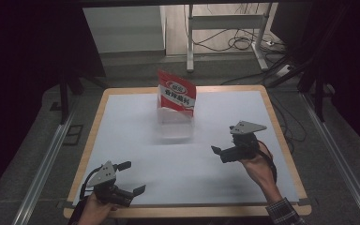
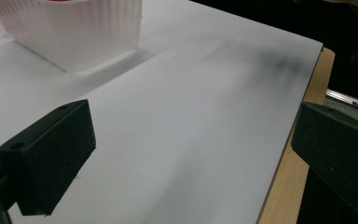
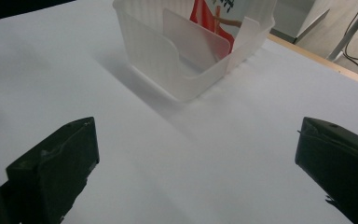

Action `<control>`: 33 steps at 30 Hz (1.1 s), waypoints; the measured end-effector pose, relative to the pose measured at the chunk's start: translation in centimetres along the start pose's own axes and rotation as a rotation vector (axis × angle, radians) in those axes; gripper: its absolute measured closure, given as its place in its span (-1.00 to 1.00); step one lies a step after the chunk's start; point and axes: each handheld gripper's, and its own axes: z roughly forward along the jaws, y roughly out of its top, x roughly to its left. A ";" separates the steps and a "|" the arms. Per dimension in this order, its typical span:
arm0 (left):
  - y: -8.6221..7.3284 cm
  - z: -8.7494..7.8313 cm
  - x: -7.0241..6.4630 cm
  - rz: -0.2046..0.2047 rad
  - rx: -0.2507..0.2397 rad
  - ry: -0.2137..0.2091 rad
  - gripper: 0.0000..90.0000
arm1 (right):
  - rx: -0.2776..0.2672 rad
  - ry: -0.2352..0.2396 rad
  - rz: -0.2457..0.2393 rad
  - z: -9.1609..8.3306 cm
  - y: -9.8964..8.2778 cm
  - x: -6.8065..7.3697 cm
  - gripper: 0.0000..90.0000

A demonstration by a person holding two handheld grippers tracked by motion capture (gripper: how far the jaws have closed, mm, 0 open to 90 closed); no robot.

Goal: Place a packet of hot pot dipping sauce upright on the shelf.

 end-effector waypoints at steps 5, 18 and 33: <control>0.0 0.0 0.0 0.000 0.004 0.000 -1.00 | -0.004 -0.017 0.001 -1.1 -1.5 0.3 -1.00; 0.0 0.1 0.0 -0.002 0.010 0.003 -1.00 | -0.005 -0.067 0.017 -3.6 -4.2 0.3 -1.00; 0.0 0.2 0.0 -0.002 0.015 0.000 -1.00 | 0.031 -0.101 0.072 -5.2 -7.4 0.0 -1.00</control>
